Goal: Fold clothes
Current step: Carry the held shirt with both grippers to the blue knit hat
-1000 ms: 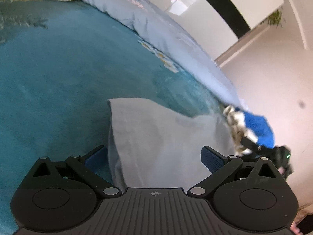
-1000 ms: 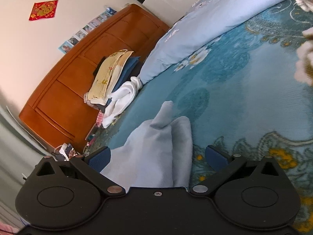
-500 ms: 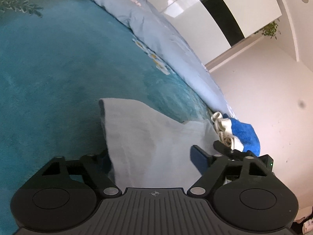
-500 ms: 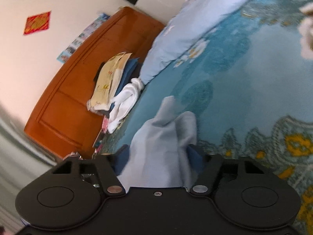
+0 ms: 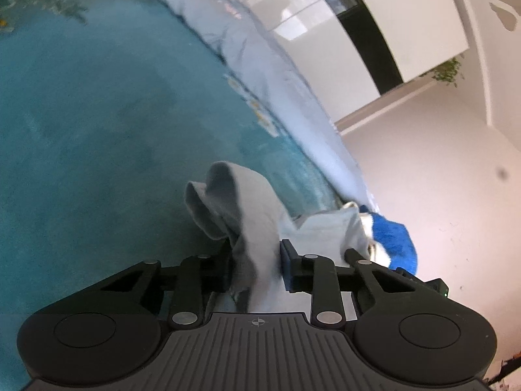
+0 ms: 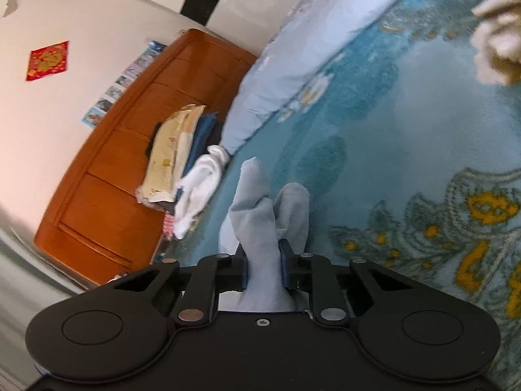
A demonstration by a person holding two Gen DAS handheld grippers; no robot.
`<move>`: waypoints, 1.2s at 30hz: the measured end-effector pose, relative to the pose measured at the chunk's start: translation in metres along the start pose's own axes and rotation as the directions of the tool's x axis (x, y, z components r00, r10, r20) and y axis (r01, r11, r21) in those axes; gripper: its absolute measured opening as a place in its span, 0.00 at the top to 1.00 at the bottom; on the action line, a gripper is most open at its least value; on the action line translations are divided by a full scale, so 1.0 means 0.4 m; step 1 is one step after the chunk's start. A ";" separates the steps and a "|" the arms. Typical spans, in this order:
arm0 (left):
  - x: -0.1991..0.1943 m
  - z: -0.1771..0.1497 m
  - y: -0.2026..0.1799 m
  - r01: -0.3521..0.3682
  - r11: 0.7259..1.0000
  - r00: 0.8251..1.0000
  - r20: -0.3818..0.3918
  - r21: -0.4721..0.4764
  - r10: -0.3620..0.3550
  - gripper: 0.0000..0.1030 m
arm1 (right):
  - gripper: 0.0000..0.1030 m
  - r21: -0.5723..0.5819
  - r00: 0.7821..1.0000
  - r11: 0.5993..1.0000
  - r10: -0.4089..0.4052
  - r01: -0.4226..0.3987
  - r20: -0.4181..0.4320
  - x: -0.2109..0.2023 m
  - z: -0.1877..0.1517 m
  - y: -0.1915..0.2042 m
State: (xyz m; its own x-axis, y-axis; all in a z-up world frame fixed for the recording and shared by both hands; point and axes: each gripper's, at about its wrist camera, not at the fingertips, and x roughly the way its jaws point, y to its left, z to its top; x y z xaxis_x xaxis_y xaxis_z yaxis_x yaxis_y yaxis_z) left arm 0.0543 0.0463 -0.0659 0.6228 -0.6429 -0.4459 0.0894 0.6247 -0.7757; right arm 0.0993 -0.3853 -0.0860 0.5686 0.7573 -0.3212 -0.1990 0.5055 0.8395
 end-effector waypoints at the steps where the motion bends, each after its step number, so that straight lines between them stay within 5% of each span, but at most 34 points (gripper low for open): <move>1: -0.003 0.002 -0.007 0.006 1.000 1.000 0.002 0.008 -0.006 0.76 | 0.80 -0.007 1.000 1.000 0.002 -0.002 0.001 -0.004 0.001 0.008; 9: -0.001 0.008 -0.054 0.031 0.998 1.000 0.004 0.046 -0.031 0.77 | 0.81 -0.028 0.999 0.999 0.027 -0.026 0.038 -0.041 0.006 0.060; 15: 0.024 0.002 -0.031 -0.025 0.999 1.000 -0.008 0.030 0.025 0.77 | 0.81 -0.022 0.999 0.999 -0.025 0.026 0.023 -0.049 0.005 0.045; 22: 0.030 -0.003 -0.017 -0.093 0.994 0.995 -0.029 0.061 0.095 0.71 | 0.75 0.028 0.997 0.997 -0.071 0.071 0.008 -0.035 0.007 -0.016; 28: 0.049 -0.006 0.012 -0.064 0.998 0.997 -0.053 0.007 0.064 0.68 | 0.62 0.032 0.996 0.996 -0.087 0.088 -0.014 -0.023 0.008 -0.040; 33: 0.060 -0.005 0.006 -0.054 0.998 0.997 -0.056 0.022 0.055 0.68 | 0.64 0.045 0.997 0.996 -0.070 0.071 -0.033 0.001 0.009 -0.052; 36: 0.062 -0.008 0.007 -0.044 0.999 0.998 -0.051 0.015 0.045 0.74 | 0.77 0.050 0.997 0.997 -0.058 0.060 -0.041 0.014 0.006 -0.051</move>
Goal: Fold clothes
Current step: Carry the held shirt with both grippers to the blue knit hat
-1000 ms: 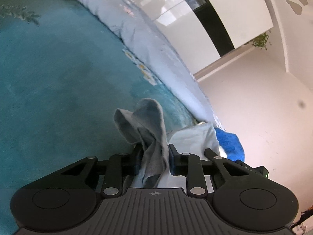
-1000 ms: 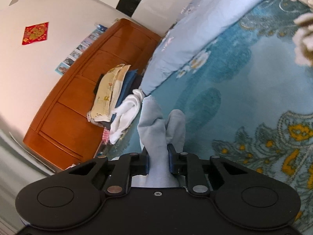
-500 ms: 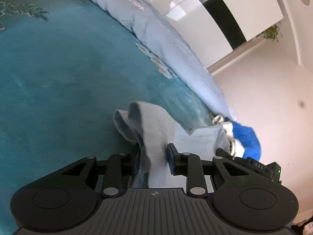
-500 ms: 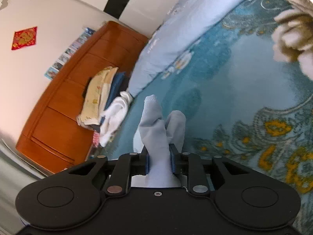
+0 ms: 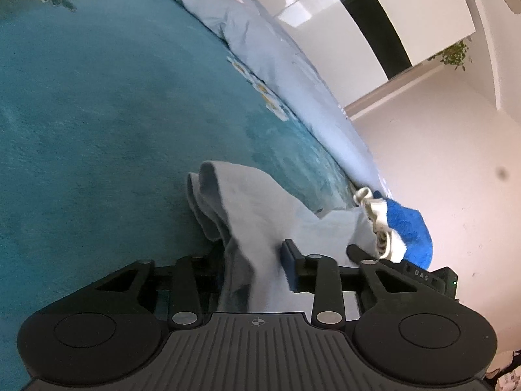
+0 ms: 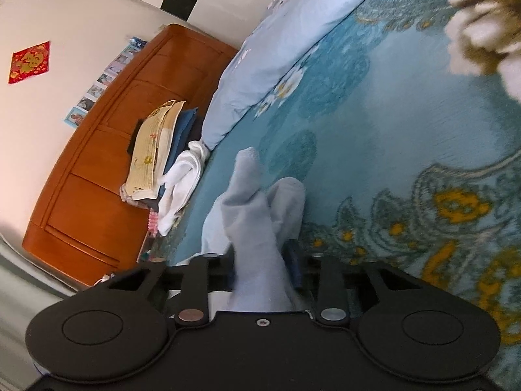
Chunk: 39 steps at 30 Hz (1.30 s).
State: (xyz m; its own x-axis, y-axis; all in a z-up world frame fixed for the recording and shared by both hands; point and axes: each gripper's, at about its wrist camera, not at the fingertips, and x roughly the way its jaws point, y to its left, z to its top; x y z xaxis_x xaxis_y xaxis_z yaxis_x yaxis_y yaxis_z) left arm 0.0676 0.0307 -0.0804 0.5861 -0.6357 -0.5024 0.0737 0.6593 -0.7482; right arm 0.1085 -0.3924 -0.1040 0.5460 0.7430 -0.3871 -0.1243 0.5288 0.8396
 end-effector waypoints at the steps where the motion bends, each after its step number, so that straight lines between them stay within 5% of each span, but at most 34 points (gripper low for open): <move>1: -0.001 0.000 0.002 0.007 1.000 1.000 0.001 -0.004 -0.007 0.75 | 0.79 -0.002 1.000 1.000 -0.003 0.003 0.001 0.001 -0.001 0.002; 6: -0.011 0.002 0.001 0.037 0.999 0.999 0.010 -0.018 -0.037 0.80 | 0.81 0.006 1.000 1.000 0.027 -0.027 0.013 -0.009 -0.004 0.009; 17: -0.040 0.015 -0.110 0.071 0.992 0.997 0.019 0.108 -0.073 0.82 | 0.82 -0.013 0.995 0.997 0.074 -0.073 0.067 -0.081 0.000 0.061; 39: 0.144 -0.024 -0.445 0.270 0.922 0.962 -0.111 0.277 -0.249 0.82 | 0.82 -0.075 0.948 0.997 0.024 0.000 0.316 -0.506 0.063 0.101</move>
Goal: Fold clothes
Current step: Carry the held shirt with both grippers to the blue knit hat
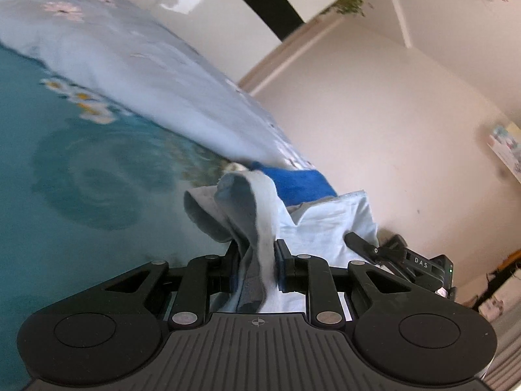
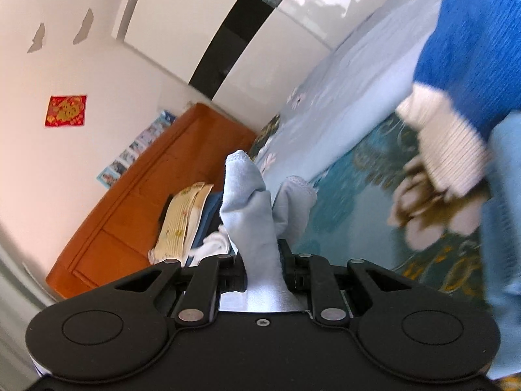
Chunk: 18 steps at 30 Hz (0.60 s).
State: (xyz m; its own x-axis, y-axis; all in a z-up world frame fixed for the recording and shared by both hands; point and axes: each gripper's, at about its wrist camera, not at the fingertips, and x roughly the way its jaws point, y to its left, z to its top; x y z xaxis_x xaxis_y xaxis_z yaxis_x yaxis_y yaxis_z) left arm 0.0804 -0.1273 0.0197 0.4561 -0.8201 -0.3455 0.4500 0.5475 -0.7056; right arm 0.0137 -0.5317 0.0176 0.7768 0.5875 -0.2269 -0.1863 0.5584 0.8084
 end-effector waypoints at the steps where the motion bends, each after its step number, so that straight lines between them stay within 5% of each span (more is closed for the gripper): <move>1: 0.014 0.002 -0.013 0.008 1.000 1.000 -0.005 0.007 -0.008 0.82 | 0.82 -0.005 1.000 1.000 -0.006 0.006 0.010 -0.016 0.009 -0.001; 18: 0.295 0.014 -0.230 0.172 0.982 0.981 -0.103 0.077 -0.164 0.82 | 0.82 -0.036 0.977 0.990 -0.127 0.135 0.173 -0.283 0.159 -0.053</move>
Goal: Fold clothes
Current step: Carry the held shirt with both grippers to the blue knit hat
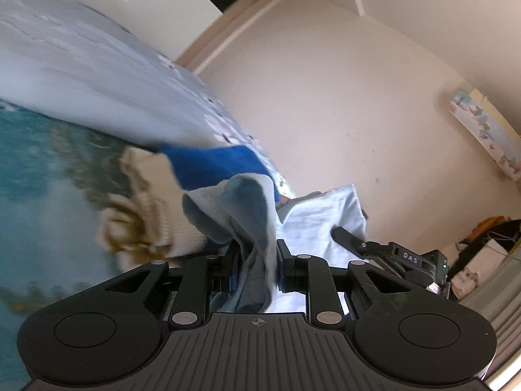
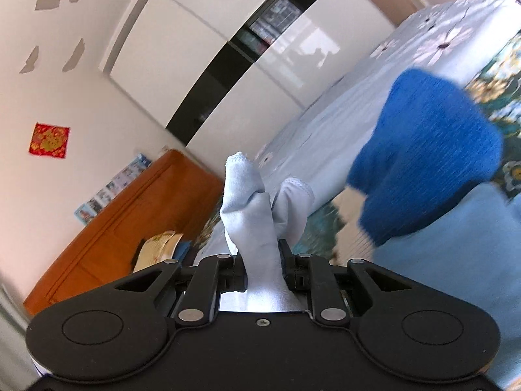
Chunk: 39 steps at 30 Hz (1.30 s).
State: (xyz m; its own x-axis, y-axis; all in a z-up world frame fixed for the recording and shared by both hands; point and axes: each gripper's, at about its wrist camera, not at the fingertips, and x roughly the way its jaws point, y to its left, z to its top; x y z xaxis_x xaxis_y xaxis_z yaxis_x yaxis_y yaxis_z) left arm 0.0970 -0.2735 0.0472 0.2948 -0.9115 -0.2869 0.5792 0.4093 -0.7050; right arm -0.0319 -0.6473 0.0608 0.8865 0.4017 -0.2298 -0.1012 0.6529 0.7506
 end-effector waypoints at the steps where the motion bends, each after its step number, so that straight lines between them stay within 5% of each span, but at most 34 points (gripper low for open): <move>1: 0.021 0.000 -0.009 0.011 1.000 1.000 -0.008 0.003 -0.011 0.82 | 0.82 0.002 1.000 1.000 -0.010 0.010 0.010 -0.015 0.010 -0.010; 9: 0.196 -0.027 -0.051 0.078 0.997 0.991 -0.105 -0.013 -0.079 0.82 | 0.82 0.045 0.991 0.993 -0.115 0.112 0.065 -0.121 0.056 -0.113; 15: 0.284 -0.058 -0.037 0.058 0.998 0.985 -0.159 -0.016 -0.060 0.82 | 0.82 0.087 0.979 0.979 -0.191 0.184 0.074 -0.170 0.066 -0.203; 25: 0.328 -0.064 0.036 -0.027 0.999 0.984 -0.177 -0.036 0.020 0.82 | 0.81 0.202 0.970 0.955 -0.236 0.218 0.068 -0.142 0.052 -0.359; 39: 0.354 -0.084 0.085 -0.071 0.996 0.978 -0.201 -0.047 0.060 0.80 | 0.74 0.278 0.962 0.929 -0.269 0.246 0.047 -0.117 0.029 -0.446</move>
State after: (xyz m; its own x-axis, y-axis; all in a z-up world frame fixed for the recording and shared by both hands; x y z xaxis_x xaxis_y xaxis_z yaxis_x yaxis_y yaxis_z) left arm 0.1328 -0.3902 -0.0393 0.1700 -0.8749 -0.4534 0.5202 0.4704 -0.7128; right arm -0.0502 -0.7900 -0.0552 0.9014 0.1803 -0.3937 0.2496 0.5265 0.8127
